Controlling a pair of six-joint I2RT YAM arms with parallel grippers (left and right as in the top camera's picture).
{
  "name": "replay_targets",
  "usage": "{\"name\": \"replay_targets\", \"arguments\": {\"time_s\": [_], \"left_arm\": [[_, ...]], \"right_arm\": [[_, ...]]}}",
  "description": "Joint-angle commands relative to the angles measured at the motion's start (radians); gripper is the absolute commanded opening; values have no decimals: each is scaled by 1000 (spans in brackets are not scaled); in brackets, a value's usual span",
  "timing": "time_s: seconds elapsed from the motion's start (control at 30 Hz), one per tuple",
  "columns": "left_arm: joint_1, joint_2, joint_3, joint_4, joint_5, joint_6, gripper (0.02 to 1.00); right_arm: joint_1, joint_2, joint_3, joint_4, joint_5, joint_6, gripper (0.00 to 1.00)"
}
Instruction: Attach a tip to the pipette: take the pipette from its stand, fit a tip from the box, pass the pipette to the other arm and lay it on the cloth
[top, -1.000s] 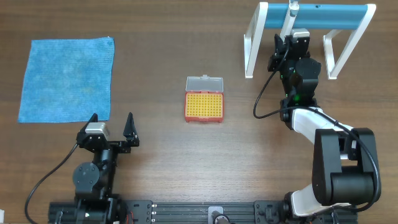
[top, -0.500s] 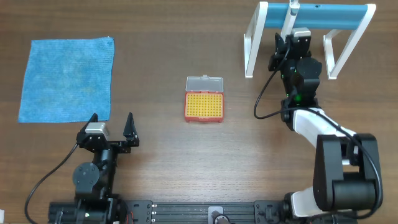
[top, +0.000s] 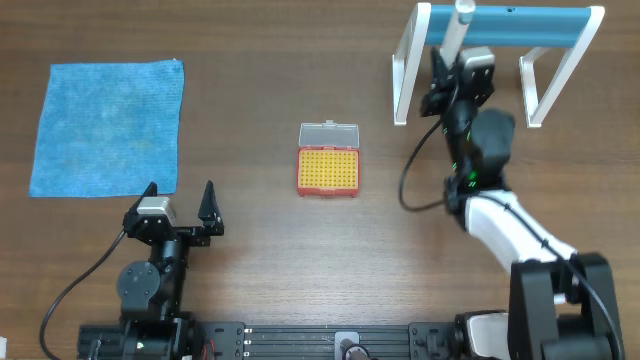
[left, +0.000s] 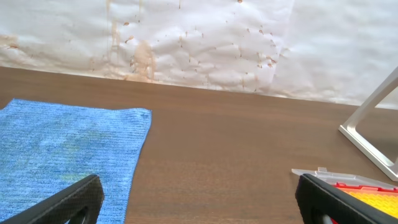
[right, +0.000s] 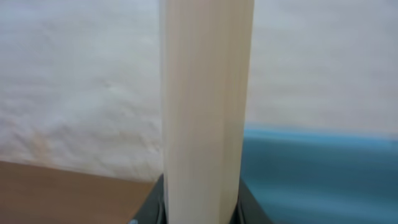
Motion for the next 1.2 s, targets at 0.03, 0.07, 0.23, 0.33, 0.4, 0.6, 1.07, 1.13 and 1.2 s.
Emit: {"name": "replay_targets", "arguments": {"time_s": [0.03, 0.07, 0.23, 0.33, 0.4, 0.6, 1.07, 1.13, 1.2], "left_arm": [[3, -8, -3, -6, 10, 13, 998], [3, -8, -3, -6, 11, 13, 1000], [3, -8, -3, -6, 11, 13, 1000], [3, -8, -3, -6, 11, 13, 998], [3, -8, -3, -6, 11, 13, 1000], [3, -8, -3, -6, 11, 13, 1000], [3, -8, -3, -6, 11, 13, 998], [3, -8, -3, -6, 11, 13, 1000], [3, -8, -3, -6, 11, 13, 1000]], "right_arm": [[135, 13, -158, 277, -203, 4, 80], [166, 34, -182, 349, -230, 5, 80], [293, 91, -215, 384, -236, 4, 80], [347, 109, -207, 383, -235, 4, 80], [378, 134, -194, 383, -235, 4, 77], [425, 243, -132, 384, -235, 4, 80], [424, 439, -16, 384, -216, 4, 80], [424, 452, -16, 384, -215, 3, 80], [424, 457, -16, 384, -216, 4, 80]]}}
